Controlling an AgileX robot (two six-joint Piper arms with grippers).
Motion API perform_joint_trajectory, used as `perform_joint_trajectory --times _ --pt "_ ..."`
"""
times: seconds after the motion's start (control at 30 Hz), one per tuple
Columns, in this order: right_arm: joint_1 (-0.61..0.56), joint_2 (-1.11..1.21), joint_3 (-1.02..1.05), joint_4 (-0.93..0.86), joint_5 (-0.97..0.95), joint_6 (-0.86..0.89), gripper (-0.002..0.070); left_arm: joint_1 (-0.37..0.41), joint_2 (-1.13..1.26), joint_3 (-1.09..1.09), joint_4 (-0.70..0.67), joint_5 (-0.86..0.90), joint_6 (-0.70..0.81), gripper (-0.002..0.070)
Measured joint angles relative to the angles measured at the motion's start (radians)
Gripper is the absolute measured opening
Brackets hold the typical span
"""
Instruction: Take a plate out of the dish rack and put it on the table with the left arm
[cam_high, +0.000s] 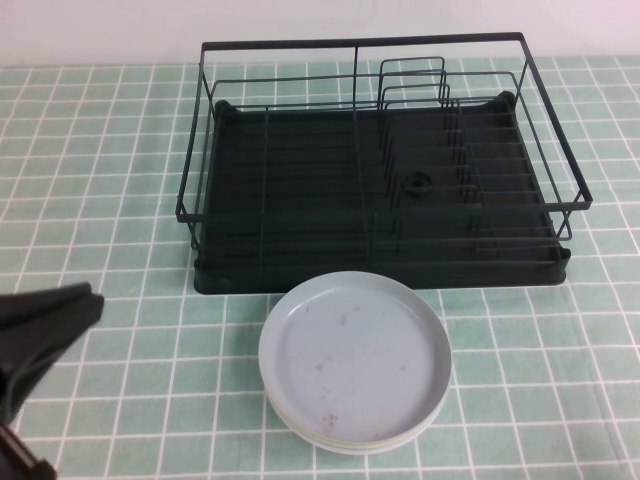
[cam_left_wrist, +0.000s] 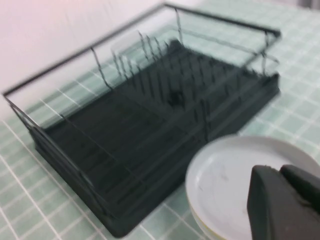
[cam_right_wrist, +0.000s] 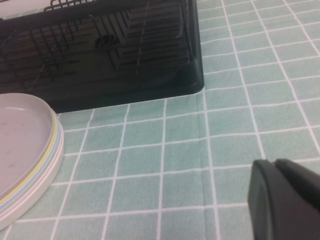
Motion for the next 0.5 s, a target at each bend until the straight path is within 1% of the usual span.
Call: perform_joint_trajectory --times 0.27,0.33,0.4,0.5 --pt "0.0 0.0 0.0 0.004 0.0 0.0 -0.002 -0.001 -0.024 0.047 -0.012 -0.034 -0.004 -0.0001" --pt "0.0 0.0 0.0 0.004 0.0 0.0 -0.002 -0.001 -0.052 0.08 0.022 -0.029 -0.034 -0.0001" --pt "0.0 0.0 0.0 0.004 0.0 0.0 -0.002 -0.001 -0.087 0.118 0.087 -0.028 -0.075 -0.0001" --pt "0.0 0.0 0.0 0.004 0.0 0.0 -0.002 -0.001 -0.159 0.196 0.168 -0.027 -0.172 -0.0001"
